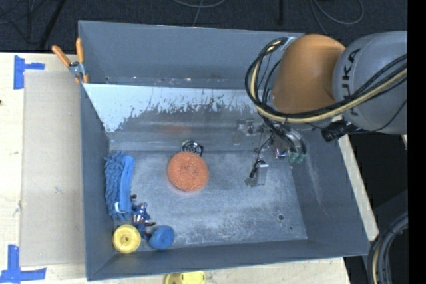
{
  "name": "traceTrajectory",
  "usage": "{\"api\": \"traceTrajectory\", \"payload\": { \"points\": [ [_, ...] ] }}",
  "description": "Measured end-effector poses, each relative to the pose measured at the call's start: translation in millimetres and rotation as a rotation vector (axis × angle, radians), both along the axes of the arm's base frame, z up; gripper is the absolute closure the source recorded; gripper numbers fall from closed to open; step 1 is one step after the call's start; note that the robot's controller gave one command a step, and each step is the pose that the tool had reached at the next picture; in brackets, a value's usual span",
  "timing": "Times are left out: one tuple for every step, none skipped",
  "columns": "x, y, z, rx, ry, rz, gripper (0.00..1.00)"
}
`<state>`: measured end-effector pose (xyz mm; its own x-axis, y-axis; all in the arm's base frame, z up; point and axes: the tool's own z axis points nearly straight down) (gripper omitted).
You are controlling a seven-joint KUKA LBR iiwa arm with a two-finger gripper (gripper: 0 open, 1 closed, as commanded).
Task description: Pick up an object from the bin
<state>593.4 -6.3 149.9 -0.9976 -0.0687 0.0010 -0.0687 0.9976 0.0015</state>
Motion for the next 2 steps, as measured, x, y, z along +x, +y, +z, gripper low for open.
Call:
{"api": "traceTrajectory", "payload": {
  "points": [
    [7.3, 21, -21, -0.002, -0.006, 0.244, 0.0],
    [-2.6, 31, -54, 0.0, -0.002, 0.024, 0.0]
  ]
}}
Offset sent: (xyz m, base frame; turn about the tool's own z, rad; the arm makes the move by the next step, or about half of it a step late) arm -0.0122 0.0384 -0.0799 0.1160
